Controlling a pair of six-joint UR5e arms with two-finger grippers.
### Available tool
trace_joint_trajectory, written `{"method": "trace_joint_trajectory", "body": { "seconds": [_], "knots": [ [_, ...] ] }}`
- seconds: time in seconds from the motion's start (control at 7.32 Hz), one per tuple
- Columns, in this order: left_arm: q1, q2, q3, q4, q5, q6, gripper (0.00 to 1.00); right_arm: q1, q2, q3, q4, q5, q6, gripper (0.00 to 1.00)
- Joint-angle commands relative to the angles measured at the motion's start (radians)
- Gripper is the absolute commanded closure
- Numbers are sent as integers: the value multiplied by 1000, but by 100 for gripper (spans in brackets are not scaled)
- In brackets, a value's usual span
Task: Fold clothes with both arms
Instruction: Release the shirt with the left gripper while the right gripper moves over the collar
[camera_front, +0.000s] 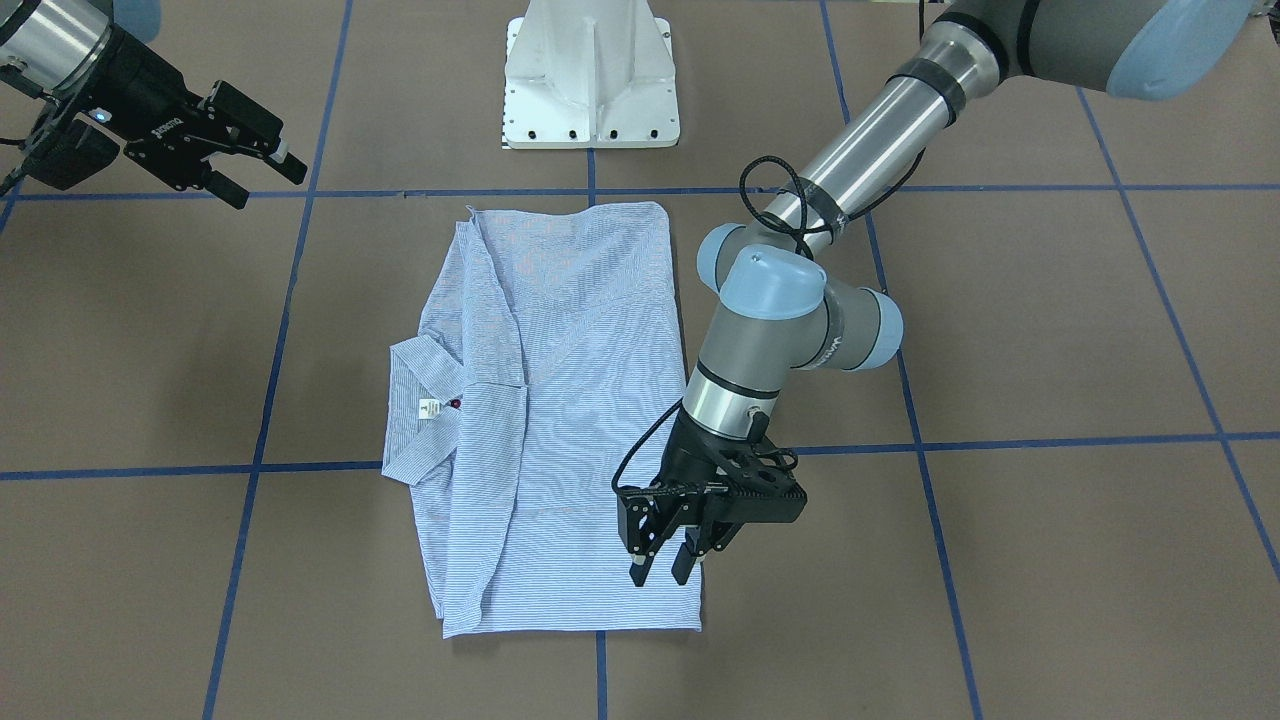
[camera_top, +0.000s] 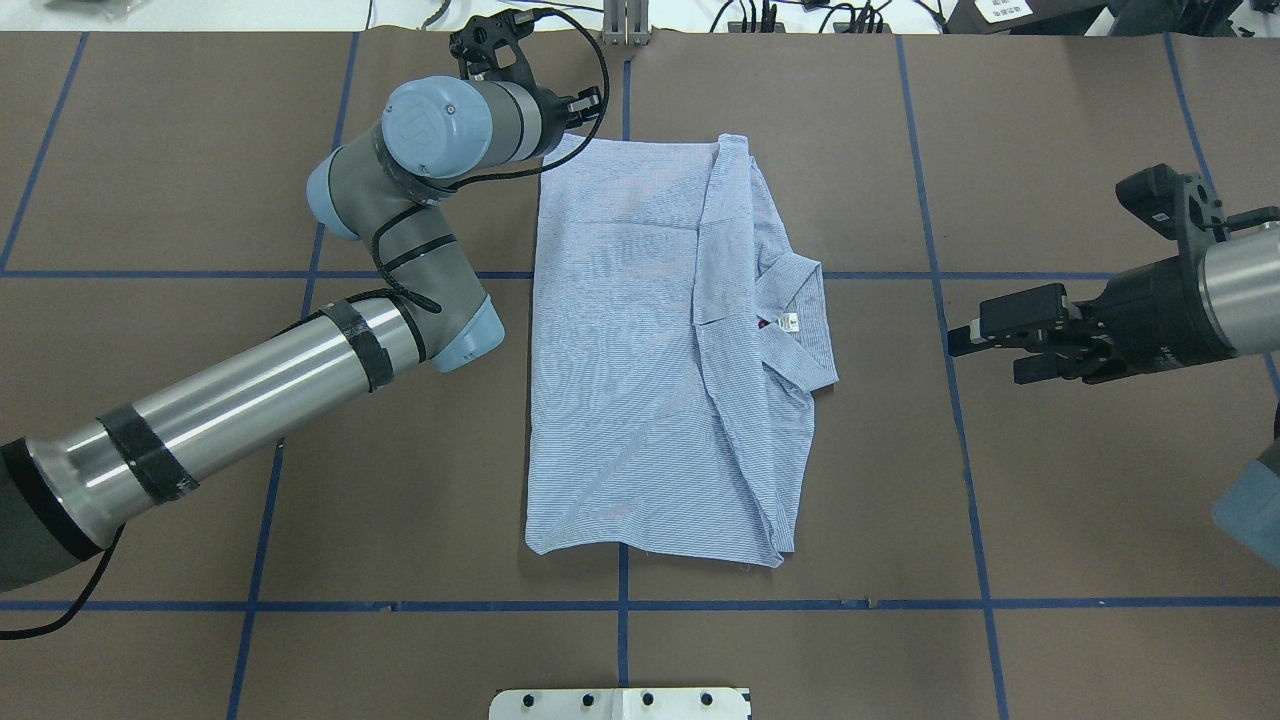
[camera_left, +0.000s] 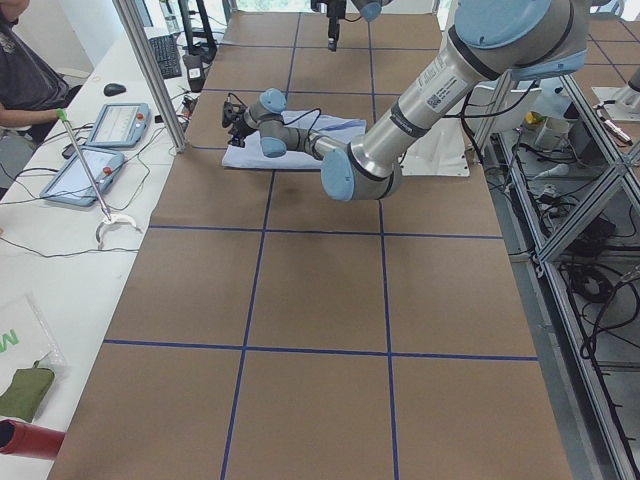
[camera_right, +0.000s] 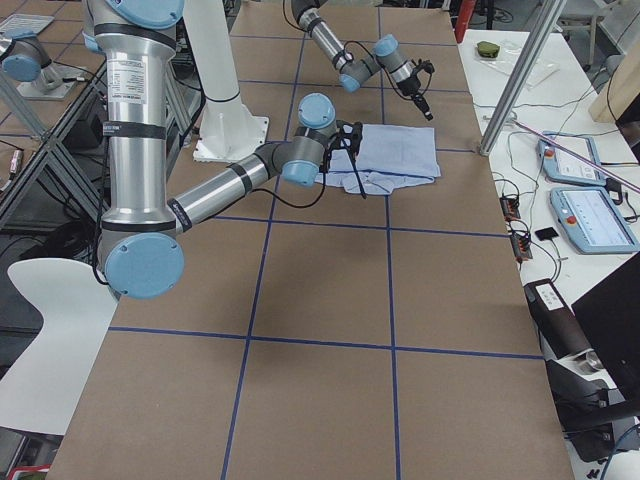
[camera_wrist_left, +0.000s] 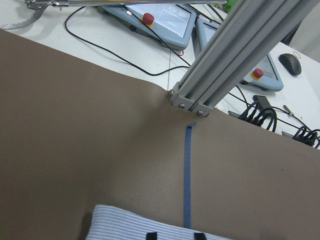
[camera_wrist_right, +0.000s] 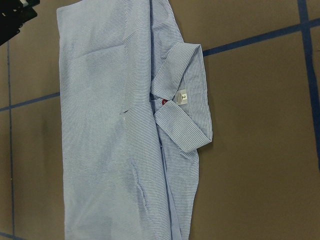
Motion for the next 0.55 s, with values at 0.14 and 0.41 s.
{"method": "trace_joint_trajectory", "body": {
  "seconds": [0.14,0.41],
  "knots": [
    [-21,106,-209,185,-105,3,0,-88,127,-46,-196,-158,-143,0],
    [-45,294,-392,186,-223,14,0,-108,361,-70,-567,-208,-284,0]
  ]
}}
